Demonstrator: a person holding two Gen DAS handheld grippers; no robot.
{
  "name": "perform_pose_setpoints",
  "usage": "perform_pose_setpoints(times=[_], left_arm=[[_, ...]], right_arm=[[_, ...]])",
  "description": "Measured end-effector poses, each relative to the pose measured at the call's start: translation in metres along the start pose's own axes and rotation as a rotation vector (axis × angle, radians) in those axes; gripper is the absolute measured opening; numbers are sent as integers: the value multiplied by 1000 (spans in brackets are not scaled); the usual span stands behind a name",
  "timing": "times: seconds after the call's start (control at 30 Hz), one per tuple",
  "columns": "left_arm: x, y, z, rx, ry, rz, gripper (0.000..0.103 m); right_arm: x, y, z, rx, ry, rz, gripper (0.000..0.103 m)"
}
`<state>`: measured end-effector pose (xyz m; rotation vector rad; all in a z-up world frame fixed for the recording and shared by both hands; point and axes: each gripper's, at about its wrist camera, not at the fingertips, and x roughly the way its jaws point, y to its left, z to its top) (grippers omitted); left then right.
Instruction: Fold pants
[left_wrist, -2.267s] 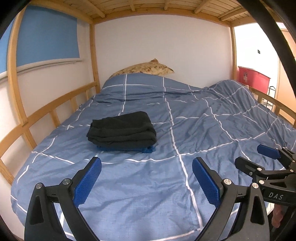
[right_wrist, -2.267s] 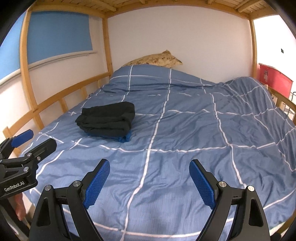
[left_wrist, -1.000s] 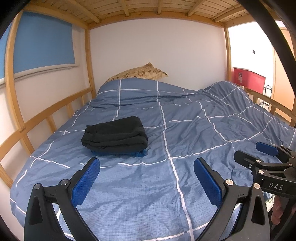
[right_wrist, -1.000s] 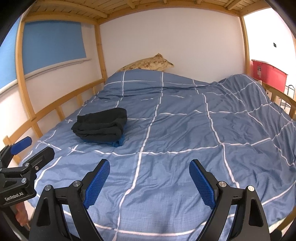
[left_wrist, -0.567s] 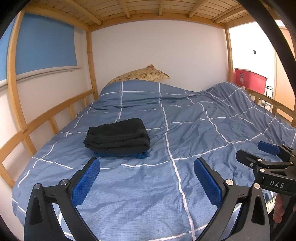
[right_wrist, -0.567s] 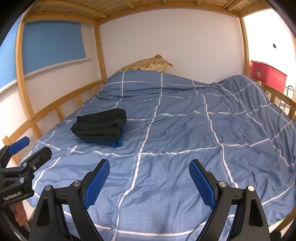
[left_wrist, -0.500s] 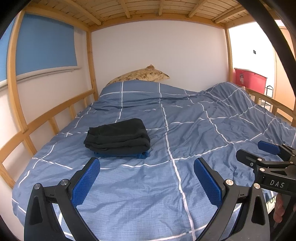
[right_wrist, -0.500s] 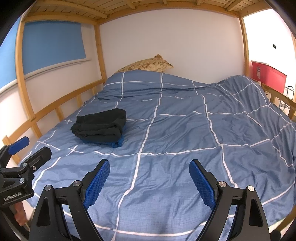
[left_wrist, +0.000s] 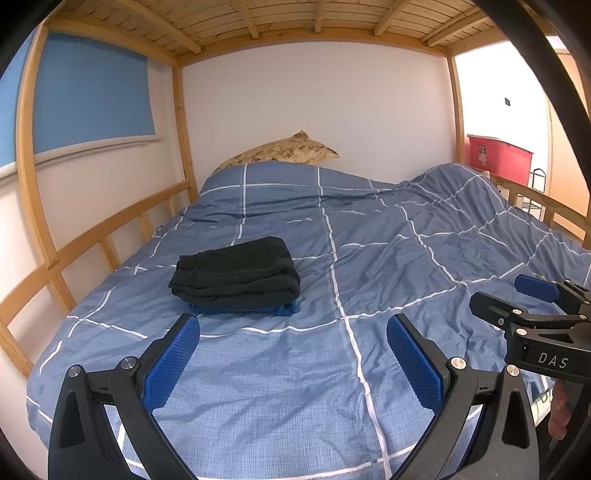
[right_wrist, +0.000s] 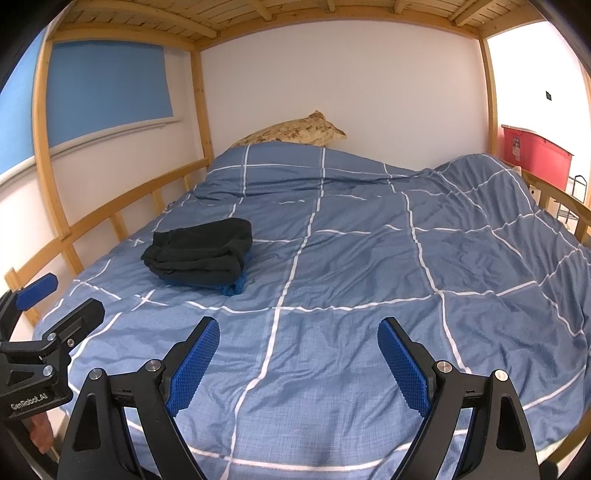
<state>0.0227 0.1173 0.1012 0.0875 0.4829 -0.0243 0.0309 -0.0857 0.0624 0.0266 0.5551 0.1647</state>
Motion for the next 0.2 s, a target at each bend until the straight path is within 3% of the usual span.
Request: perform_pose_setpoints(times=[0.2], left_arm=[[0,4,-1,-4,0,-3,103]], right_arm=[[-1,-1,0,2,-1,-1,88]])
